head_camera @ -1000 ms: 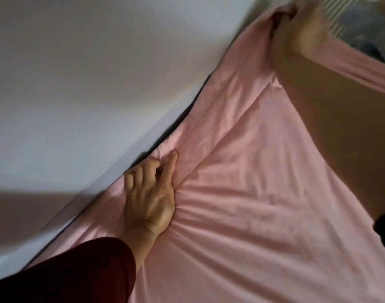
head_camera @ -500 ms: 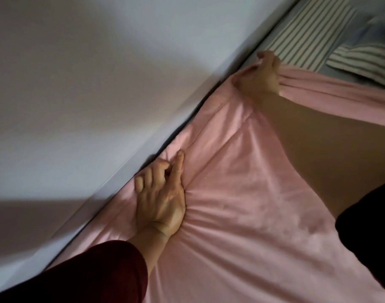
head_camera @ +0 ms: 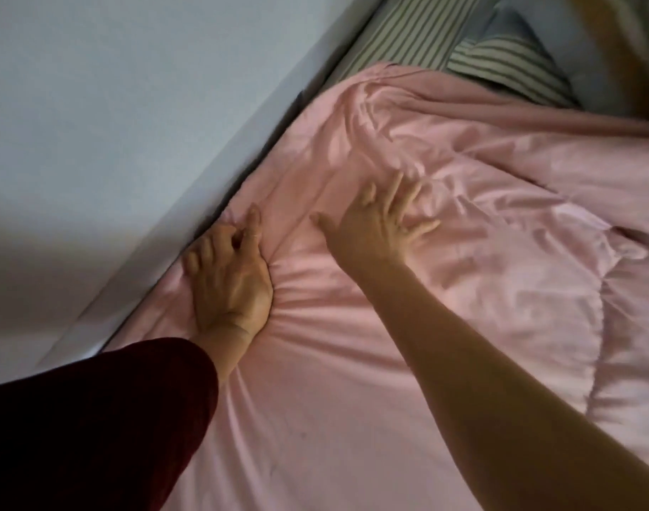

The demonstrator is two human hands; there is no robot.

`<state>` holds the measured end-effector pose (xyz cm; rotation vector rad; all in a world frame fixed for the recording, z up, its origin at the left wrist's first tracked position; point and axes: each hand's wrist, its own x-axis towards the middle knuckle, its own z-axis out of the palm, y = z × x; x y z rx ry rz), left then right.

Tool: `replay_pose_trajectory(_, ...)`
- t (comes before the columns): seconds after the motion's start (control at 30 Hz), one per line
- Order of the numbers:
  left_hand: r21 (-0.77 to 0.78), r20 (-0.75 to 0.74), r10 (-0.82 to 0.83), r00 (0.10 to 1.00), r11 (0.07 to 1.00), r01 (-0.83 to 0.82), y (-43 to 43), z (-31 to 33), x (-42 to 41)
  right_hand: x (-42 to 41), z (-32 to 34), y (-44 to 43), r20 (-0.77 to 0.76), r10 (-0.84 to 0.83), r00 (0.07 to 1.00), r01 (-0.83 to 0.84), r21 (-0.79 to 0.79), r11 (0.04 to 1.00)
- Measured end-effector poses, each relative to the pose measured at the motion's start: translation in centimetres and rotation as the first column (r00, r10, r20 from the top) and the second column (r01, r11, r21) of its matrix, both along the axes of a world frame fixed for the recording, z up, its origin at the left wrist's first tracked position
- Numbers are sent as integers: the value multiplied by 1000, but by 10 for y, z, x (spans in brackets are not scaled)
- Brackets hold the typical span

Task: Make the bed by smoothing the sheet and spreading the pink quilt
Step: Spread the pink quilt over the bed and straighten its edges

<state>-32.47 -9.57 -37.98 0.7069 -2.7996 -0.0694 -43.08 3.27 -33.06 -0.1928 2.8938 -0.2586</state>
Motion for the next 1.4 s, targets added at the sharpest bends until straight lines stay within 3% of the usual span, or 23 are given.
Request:
replay_pose_trajectory(0.1,12,9,-7,1000,1000,7,0,5,2,16,-22,15,63,67,996,-70,34,997)
replay_pose_trajectory(0.2,-1,-17,-47,999,999,47,2,12,7,10,-2,27,127,118,985,-110,-69,992)
replay_pose_trajectory(0.27,-13,-32,-75,997,997,74,0,15,10,25,17,42,76,147,986,-137,-120,983)
replay_pose_trajectory(0.37,8,-22,-88,996,996,89,3,21,15,79,28,87,2,23,1000,-22,-67,997)
replay_pose_trajectory(0.5,82,-59,-152,987,984,156,37,42,29,136,21,155,54,-275,960,272,46,961)
replay_pose_trajectory(0.57,115,-87,-348,934,927,356,74,51,46,155,20,180,52,-351,935,349,46,936)
replay_pose_trajectory(0.7,35,-5,-736,677,676,736,143,52,79,184,26,212,-32,-305,952,304,-19,952)
replay_pose_trajectory(0.77,73,53,-820,569,572,817,171,49,89,196,32,233,-40,-288,957,287,-30,957)
replay_pose_trajectory(0.83,143,145,-841,521,539,830,193,52,97,206,36,256,-19,-299,954,299,-27,954)
replay_pose_trajectory(1.03,415,364,-845,392,523,744,267,85,112,237,53,350,-3,-370,929,370,31,928)
replay_pose_trajectory(1.17,502,497,-819,287,541,674,340,99,131,260,56,417,-9,-392,920,392,51,919)
replay_pose_trajectory(1.4,403,766,-584,269,762,507,449,86,166,282,51,547,145,-430,891,421,92,903)
